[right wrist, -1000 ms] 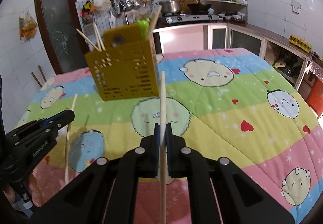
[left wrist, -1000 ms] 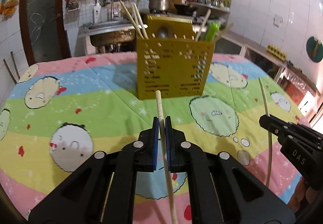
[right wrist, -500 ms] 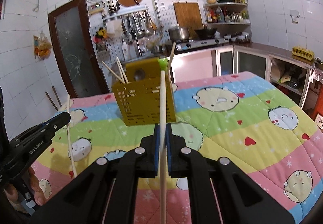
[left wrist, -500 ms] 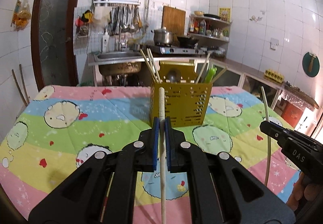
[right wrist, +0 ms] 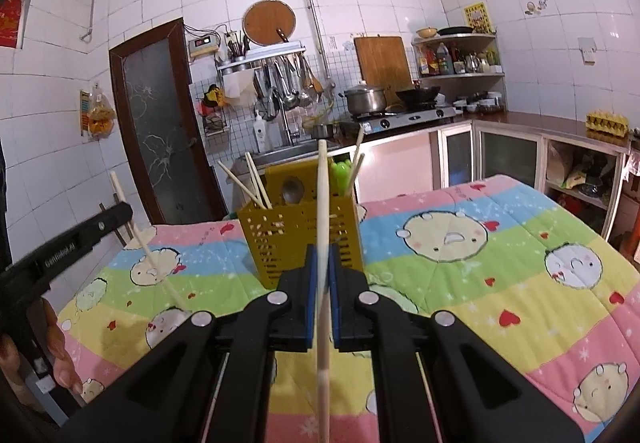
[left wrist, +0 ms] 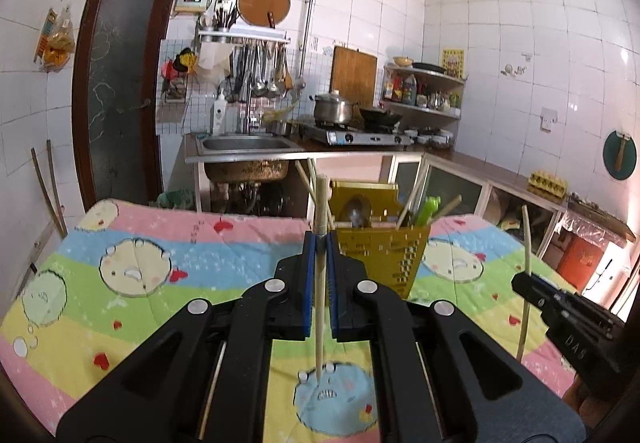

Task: Organize utensils
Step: 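Lift both chopsticks and carry them over the yellow holder, then lower both chopsticks down into the yellow holder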

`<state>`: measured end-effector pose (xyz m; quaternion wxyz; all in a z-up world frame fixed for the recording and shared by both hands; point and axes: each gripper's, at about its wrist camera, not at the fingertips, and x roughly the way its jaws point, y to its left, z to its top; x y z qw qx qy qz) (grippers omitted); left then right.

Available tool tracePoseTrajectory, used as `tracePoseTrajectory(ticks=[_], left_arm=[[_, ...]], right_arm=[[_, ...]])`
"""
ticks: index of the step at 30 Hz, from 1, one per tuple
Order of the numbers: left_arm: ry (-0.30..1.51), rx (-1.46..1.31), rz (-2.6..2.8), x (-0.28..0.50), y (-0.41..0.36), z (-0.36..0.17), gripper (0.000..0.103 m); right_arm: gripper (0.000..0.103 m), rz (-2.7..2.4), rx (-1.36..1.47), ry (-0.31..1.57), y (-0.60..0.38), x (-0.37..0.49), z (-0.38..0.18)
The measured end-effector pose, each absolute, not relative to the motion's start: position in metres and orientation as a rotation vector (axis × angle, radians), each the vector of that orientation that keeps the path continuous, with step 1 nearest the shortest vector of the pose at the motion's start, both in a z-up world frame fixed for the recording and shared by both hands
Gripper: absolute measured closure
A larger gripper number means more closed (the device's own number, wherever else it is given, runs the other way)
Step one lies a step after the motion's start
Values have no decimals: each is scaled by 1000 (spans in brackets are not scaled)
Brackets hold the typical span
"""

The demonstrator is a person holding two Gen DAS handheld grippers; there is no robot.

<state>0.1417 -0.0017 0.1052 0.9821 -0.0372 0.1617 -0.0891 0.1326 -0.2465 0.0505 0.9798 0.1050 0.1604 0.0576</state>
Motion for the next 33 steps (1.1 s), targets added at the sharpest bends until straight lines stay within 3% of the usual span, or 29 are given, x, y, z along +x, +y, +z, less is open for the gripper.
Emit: tracePoseTrajectory(ticks=[24, 33], left_arm=[[146, -74, -194, 230, -31, 211, 99], [145, -63, -194, 280, -40, 208, 99]], right_arm=[[97, 111, 190, -7, -241, 239, 146], [97, 89, 190, -57, -233, 300, 144]])
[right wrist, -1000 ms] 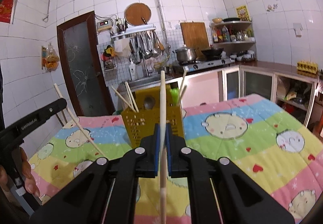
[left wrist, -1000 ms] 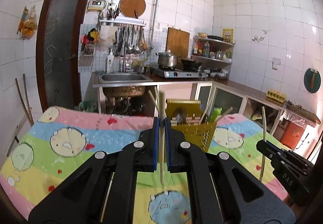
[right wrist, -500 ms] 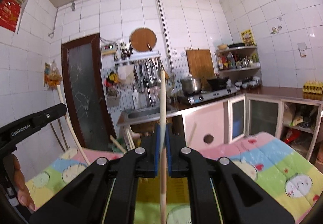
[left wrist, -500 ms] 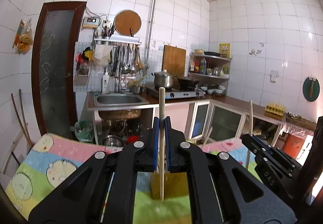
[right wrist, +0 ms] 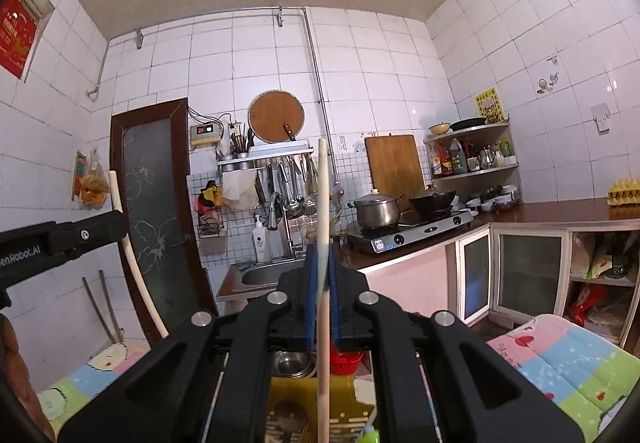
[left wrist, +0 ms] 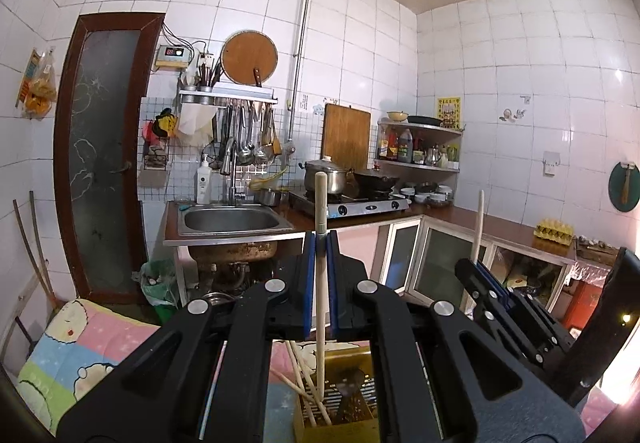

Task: Organize utensils
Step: 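Lower both chopsticks down into the yellow holder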

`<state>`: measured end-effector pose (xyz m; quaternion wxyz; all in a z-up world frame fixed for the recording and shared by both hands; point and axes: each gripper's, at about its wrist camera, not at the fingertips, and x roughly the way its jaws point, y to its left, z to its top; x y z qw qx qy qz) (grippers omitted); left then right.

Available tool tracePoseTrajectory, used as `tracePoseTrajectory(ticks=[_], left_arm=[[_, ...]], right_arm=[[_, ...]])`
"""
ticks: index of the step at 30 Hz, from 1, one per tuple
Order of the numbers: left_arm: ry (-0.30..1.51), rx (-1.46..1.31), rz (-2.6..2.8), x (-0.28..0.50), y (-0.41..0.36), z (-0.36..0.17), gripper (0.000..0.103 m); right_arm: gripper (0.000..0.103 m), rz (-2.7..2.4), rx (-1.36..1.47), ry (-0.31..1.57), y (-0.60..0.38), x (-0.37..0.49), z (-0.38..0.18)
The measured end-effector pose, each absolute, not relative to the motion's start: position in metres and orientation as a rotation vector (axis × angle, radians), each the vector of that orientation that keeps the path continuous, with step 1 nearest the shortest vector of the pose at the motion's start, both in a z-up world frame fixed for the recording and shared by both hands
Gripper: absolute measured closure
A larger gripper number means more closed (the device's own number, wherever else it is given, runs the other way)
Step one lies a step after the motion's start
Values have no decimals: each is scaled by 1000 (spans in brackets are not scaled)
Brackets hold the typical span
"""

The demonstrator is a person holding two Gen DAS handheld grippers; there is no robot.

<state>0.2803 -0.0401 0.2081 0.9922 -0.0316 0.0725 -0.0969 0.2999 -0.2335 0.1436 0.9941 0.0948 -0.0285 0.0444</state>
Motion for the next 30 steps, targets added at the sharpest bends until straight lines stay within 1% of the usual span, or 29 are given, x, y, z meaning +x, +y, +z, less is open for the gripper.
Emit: tracePoseTrajectory(ticks=[9, 22, 30], left_arm=[[227, -67, -209, 317, -41, 166, 99], [305, -33, -209, 325, -41, 120, 99], [401, -36, -169, 333, -28, 89, 98]], right_arm=[[97, 75, 136, -54, -221, 330, 122], [97, 87, 80, 28, -215, 326, 92], [97, 78, 65, 88, -214, 319, 79]])
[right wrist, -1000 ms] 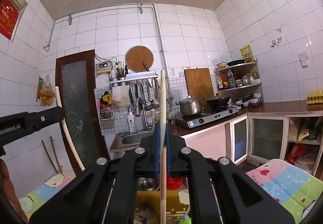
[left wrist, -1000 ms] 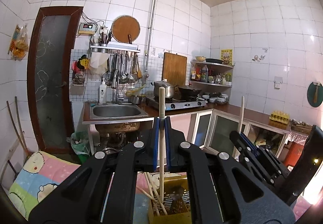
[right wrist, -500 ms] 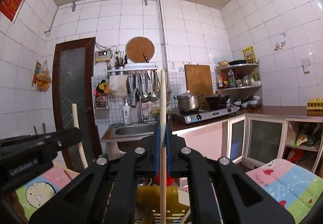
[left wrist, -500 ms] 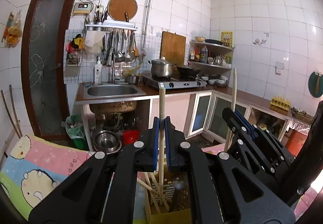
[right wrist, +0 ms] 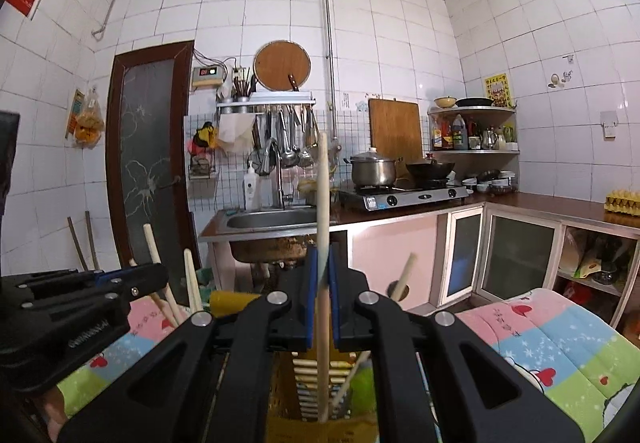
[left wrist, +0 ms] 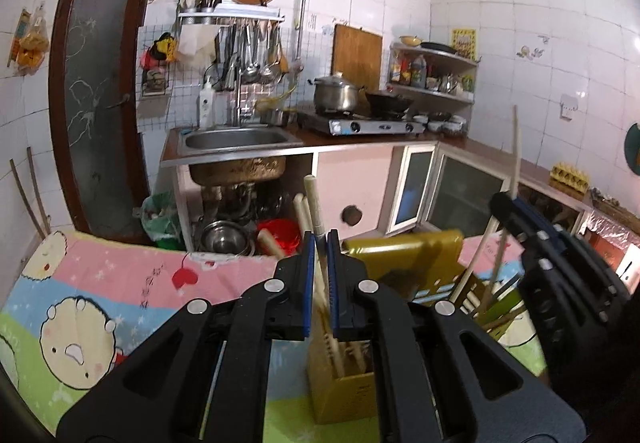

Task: Organize utensils
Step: 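Lower both chopsticks down into the yellow holder, then open both grippers to release the chopsticks and withdraw from the holder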

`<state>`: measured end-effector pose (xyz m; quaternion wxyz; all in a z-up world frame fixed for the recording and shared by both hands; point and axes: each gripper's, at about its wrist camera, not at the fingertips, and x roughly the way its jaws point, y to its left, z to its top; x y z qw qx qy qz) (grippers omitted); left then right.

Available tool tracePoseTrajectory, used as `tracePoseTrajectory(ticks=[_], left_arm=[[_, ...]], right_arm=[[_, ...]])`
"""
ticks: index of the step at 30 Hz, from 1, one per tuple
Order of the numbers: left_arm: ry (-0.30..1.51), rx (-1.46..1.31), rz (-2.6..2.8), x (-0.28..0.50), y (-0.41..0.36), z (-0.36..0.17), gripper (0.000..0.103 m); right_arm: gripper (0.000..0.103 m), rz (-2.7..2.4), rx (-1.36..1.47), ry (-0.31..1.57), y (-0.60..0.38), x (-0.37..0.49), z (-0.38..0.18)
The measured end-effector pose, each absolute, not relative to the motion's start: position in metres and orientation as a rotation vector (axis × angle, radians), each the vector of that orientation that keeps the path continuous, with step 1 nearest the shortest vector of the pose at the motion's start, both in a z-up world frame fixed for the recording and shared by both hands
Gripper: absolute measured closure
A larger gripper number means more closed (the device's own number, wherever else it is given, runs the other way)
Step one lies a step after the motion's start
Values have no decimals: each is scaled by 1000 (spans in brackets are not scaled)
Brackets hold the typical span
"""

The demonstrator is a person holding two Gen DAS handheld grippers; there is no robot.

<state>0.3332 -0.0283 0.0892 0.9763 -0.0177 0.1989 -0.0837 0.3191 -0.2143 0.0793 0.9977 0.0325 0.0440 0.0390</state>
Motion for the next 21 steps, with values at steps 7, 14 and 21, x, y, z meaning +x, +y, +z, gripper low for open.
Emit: tracePoseTrajectory(ticks=[7, 14, 21], left_arm=[[402, -1, -138, 321, -23, 80, 96], [397, -44, -107, 288, 1, 100, 60], [276, -43, -53, 214, 25, 111, 5]], right_arm=[[97, 60, 40, 147, -215, 318, 75], [39, 37, 96, 190, -233, 301, 90], [14, 33, 75, 223, -246, 252, 106]])
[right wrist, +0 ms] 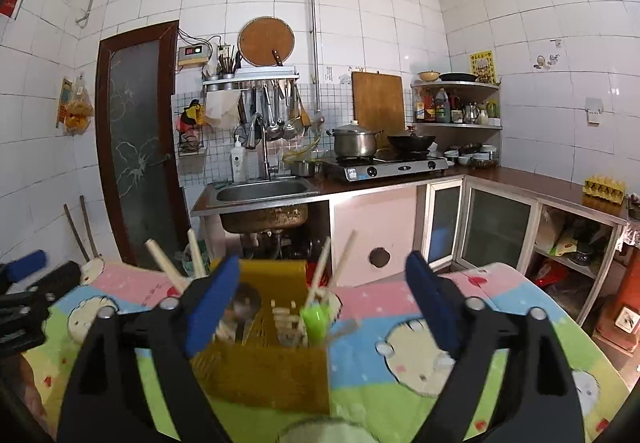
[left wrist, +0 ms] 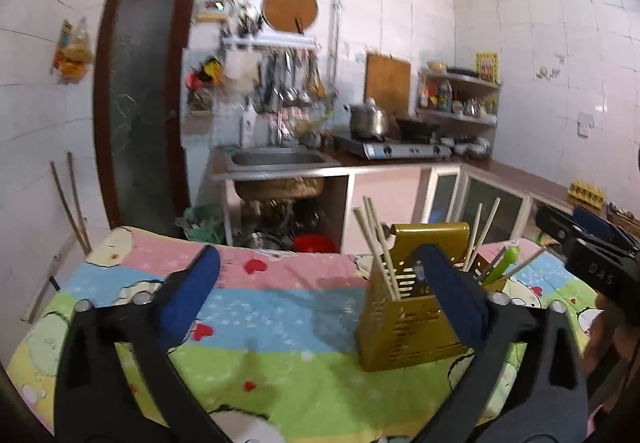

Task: Organize utensils

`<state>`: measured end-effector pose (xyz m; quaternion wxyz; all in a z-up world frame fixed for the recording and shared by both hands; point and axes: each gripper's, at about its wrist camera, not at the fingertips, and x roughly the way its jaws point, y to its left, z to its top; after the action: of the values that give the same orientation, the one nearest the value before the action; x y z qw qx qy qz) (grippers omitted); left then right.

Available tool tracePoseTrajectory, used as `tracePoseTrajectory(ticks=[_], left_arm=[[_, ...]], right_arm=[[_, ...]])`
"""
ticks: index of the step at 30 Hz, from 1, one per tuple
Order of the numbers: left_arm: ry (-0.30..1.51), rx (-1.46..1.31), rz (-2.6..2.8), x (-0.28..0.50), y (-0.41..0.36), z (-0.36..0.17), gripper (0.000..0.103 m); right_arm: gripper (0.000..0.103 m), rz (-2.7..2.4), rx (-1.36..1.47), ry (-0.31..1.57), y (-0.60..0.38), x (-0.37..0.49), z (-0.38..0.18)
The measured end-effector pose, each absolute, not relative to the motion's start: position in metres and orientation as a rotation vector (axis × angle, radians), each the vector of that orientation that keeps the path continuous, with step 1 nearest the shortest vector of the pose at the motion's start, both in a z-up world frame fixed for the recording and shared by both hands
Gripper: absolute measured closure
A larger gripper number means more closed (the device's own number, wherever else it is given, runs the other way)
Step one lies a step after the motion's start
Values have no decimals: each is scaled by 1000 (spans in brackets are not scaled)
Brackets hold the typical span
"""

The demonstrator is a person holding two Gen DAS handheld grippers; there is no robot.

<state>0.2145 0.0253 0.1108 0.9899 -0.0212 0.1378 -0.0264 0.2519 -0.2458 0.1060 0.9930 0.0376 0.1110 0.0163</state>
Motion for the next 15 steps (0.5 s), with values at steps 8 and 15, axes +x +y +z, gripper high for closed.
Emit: tracePoseTrajectory(ticks=[8, 15], left_arm=[[311, 4, -72, 149, 26, 70, 5], [308, 21, -98, 109, 14, 42, 5]], right_arm=[[5, 42, 47, 309, -248, 176, 55], [5, 60, 9, 354, -234, 125, 12]])
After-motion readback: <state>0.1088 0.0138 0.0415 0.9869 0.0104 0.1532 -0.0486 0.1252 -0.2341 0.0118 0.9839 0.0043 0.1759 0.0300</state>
